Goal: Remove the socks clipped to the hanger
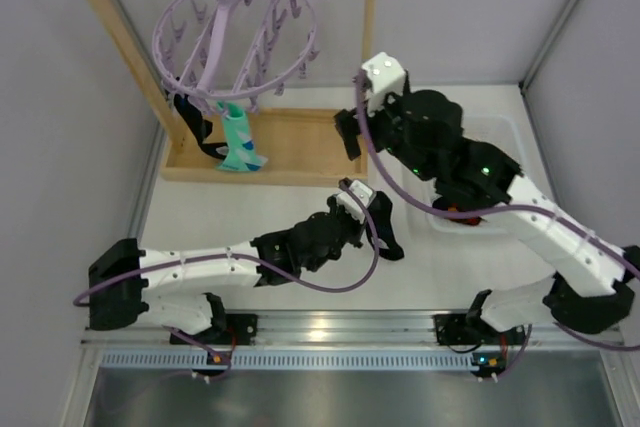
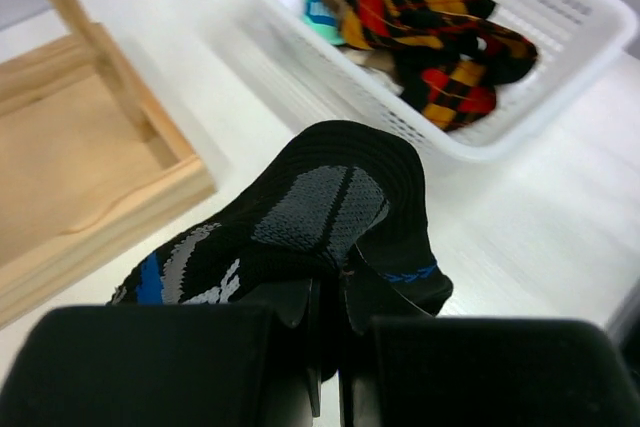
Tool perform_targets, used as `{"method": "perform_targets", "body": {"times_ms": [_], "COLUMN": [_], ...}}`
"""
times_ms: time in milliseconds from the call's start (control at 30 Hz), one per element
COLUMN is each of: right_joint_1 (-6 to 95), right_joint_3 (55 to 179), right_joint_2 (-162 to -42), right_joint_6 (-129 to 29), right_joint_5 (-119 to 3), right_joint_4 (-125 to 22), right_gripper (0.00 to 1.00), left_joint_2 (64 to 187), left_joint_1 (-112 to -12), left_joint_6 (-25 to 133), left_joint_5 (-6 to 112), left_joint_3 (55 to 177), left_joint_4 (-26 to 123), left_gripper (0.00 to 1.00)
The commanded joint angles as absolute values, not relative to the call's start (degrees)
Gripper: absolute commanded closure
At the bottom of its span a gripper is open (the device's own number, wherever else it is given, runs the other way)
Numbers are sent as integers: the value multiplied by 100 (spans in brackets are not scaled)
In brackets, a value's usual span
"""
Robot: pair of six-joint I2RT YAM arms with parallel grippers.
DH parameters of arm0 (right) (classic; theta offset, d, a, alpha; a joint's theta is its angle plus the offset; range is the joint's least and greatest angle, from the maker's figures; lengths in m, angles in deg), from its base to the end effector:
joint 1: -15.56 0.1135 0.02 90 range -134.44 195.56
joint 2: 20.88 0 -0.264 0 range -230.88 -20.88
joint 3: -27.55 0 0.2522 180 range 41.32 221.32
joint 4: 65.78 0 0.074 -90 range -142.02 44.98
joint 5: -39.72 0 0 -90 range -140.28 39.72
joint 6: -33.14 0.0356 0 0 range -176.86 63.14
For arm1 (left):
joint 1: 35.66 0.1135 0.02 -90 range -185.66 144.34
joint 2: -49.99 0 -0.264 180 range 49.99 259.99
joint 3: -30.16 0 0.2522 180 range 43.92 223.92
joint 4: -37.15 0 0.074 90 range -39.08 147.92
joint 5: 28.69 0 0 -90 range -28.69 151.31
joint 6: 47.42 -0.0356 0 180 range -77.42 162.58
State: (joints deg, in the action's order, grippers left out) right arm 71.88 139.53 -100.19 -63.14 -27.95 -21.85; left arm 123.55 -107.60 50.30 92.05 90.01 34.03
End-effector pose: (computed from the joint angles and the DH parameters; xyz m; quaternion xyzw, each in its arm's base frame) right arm 0.1711 0.2323 0.4882 -0.2891 0.7119 0.1276 0.6272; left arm 0.1082 -0.2730 0.2877 0.2509 0.7184 -0.2380 0.6037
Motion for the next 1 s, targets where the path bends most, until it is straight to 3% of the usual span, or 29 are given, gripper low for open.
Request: {"method": "perform_targets", "body": {"times_ms": [0, 133, 300, 500, 733, 967], "right_joint_1": [6997, 6918, 6900, 6891, 6900, 6909], "right_joint_3": [13353, 12011, 11357, 11584, 11532, 11260], "right_joint_2": [-8860, -7619, -6152, -5586, -5138, -4926], "right_joint_6": [-5853, -5300, -4852, -4851, -4772, -4710], "right_joint_5": [-2858, -2261, -1103, -249, -63, -167], "right_joint_4": [-1924, -2029, -1793, -1213, -984, -931], "right_gripper": [16, 15, 16, 16, 17, 19], "left_joint_2": [12127, 12547, 13532, 15497, 18171, 19641], "left_joint_1": [-10773, -10755, -10239, -9859, -9701, -9525], "left_joint_6": [5400, 5374, 5295, 4663, 4599, 5040], "left_joint_5": [8240, 8134, 7494, 6423, 5247, 4759], "left_joint_3": [9401, 10121, 11893, 13961, 16929, 17655], "left_joint_4": [3676, 3940, 4615, 5003, 5661, 6145], "left_gripper": [100, 100, 100, 100, 100, 92]}}
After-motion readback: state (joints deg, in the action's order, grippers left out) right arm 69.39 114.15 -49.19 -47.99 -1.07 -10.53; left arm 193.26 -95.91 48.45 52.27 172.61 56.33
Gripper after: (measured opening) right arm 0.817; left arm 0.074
